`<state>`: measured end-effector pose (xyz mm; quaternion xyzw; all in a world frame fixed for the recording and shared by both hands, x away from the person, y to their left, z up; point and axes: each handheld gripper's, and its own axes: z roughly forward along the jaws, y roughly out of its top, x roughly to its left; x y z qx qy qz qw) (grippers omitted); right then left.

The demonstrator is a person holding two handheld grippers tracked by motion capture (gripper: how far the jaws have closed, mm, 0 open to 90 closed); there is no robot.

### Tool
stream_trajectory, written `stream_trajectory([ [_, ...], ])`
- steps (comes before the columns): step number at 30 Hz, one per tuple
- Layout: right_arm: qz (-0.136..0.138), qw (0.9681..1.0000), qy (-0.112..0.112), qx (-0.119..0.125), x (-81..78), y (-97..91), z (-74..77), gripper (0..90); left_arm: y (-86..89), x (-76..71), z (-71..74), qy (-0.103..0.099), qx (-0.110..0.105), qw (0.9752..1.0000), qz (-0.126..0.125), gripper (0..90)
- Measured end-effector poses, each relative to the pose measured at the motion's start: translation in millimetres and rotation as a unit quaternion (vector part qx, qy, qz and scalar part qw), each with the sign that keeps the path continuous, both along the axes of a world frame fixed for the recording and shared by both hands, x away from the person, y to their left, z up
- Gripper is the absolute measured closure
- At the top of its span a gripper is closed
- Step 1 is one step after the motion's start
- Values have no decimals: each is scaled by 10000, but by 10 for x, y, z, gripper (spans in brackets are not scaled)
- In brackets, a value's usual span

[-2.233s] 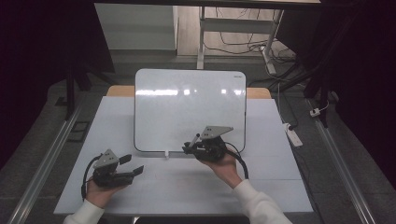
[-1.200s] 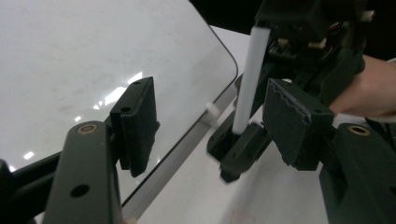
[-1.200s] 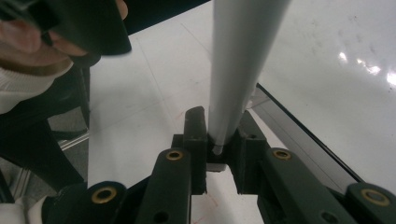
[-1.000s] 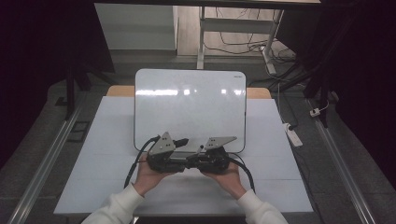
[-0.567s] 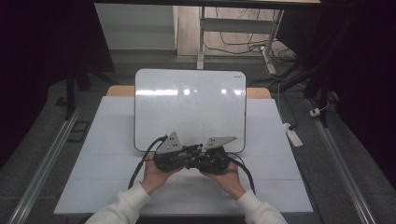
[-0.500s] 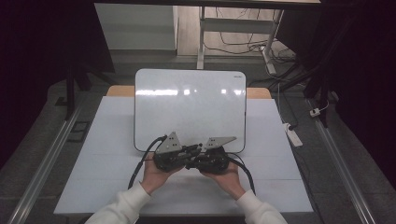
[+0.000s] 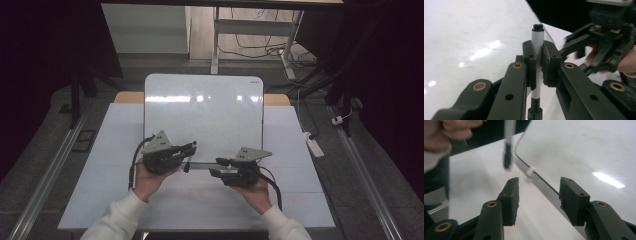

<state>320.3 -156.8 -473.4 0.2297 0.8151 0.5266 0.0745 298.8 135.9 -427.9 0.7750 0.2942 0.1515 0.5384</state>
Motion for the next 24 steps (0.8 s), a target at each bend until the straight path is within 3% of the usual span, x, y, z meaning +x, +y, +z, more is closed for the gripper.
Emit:
stream_trajectory([
  [6,-602,9979,-209,-102,-24,-578,-79,465,270,41,75,46,-37,9995,303,812],
  [13,-1369,9890,-472,-292,-153,-1219,-111,448,542,254,281,97,52,9976,690,812],
  [19,-1778,9823,-476,-356,-226,-1542,-163,438,703,612,549,282,337,9935,1046,811],
  [24,-1897,9799,-539,-313,-223,-1617,-153,445,796,928,660,605,497,9886,1287,811],
])
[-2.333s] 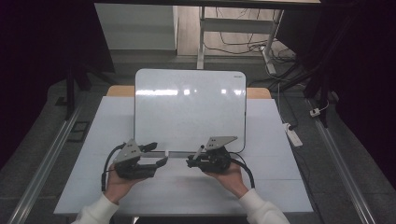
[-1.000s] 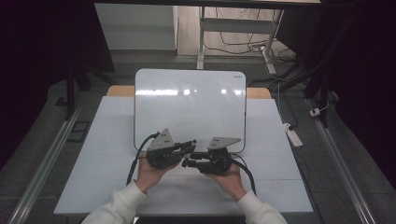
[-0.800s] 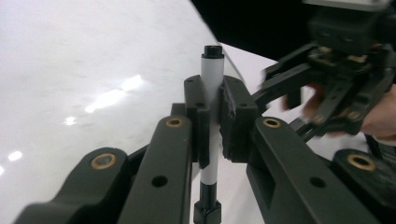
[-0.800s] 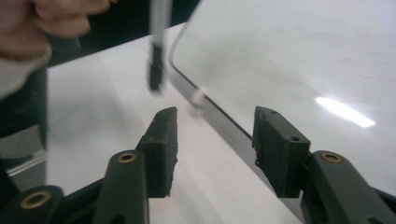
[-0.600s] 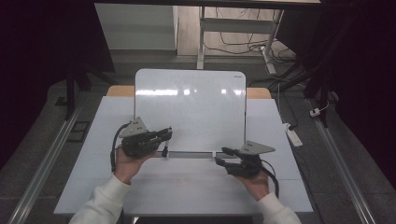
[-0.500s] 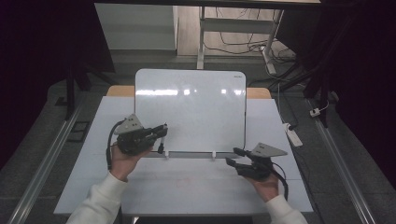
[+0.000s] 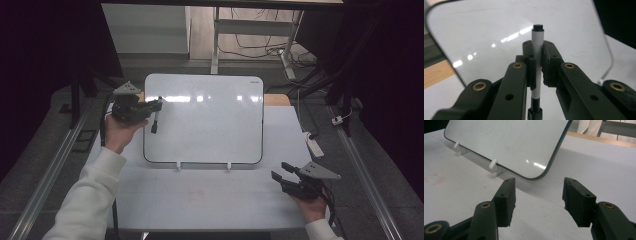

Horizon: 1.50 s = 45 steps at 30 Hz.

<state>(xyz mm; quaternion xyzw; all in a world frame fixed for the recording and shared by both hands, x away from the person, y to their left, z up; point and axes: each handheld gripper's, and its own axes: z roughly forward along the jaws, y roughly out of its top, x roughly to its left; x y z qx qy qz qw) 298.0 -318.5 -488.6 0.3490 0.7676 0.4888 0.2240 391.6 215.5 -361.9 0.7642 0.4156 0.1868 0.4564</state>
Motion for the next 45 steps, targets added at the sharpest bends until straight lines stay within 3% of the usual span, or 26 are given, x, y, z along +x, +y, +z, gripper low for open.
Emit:
stream_trajectory([
  [7,45,9999,-14,-97,6,27,-11,444,9,270,42,247,289,9990,245,811],
  [18,89,9999,21,-131,9,63,-37,448,-10,515,11,333,482,9969,523,810],
  [30,117,9998,69,-168,28,73,-67,446,-59,747,19,112,721,9946,736,808],
  [45,113,9997,110,-201,42,68,-90,440,-196,849,-85,3,1077,9912,773,795],
])
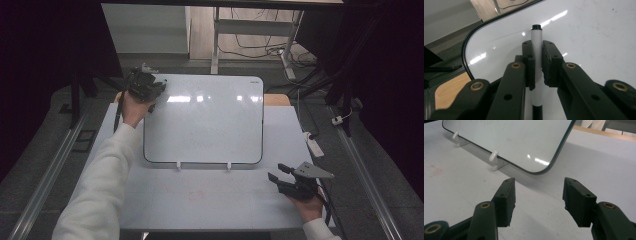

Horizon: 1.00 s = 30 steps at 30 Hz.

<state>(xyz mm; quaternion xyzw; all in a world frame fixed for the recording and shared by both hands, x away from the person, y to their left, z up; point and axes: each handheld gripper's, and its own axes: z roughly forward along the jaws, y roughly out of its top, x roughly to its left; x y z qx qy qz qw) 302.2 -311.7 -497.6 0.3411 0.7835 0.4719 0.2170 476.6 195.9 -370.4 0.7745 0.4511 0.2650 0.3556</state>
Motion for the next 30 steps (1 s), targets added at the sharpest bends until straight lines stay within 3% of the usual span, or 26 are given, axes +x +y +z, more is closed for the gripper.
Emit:
stream_trajectory([
  [10,7,10000,13,8,3,2,-5,436,-8,-8,-5,-77,17,10000,-41,745],
  [16,-2,10000,8,17,3,-6,-3,435,24,-115,51,-328,-154,9993,-94,543],
  [23,14,10000,-15,14,11,-33,-5,430,96,-557,53,-540,-351,9964,-548,382],
  [30,123,9999,-70,17,22,-34,9,423,239,-1169,-215,-431,-758,9925,-855,317],
])
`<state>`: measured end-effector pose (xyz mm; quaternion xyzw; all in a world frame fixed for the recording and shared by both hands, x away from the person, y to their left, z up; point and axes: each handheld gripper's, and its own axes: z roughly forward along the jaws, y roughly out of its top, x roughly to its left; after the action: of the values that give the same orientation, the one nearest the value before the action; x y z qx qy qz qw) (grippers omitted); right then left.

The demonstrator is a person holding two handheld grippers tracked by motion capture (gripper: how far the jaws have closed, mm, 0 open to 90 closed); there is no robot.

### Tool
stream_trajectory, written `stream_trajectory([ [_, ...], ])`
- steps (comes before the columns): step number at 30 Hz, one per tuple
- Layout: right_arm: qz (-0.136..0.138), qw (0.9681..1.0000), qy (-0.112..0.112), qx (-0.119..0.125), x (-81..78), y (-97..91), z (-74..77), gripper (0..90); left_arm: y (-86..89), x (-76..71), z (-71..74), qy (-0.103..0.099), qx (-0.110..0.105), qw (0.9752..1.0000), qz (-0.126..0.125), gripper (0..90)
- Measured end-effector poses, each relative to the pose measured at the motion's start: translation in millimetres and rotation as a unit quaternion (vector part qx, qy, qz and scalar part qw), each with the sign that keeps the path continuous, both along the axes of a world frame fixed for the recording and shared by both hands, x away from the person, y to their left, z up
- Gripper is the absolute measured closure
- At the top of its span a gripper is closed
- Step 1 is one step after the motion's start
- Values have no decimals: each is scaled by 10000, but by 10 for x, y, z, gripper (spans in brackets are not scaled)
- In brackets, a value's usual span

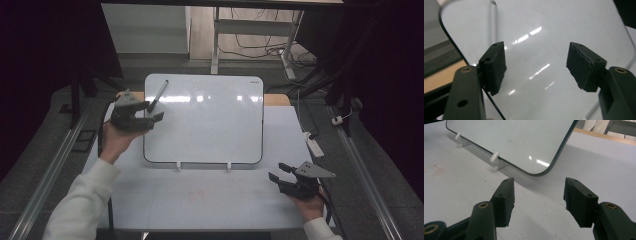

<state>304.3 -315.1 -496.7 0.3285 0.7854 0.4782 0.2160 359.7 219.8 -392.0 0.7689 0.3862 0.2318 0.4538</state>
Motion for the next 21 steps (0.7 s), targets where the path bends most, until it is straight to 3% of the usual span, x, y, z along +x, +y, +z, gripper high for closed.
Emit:
stream_trajectory([
  [4,57,10000,-16,3,19,-4,13,421,81,-372,-230,42,-101,9999,-98,309],
  [9,145,9999,-19,-35,26,-2,10,420,165,-694,-532,272,-233,9992,-163,306],
  [21,269,9994,6,-234,31,30,-24,418,239,-1033,-930,602,-226,9978,-176,302],
])
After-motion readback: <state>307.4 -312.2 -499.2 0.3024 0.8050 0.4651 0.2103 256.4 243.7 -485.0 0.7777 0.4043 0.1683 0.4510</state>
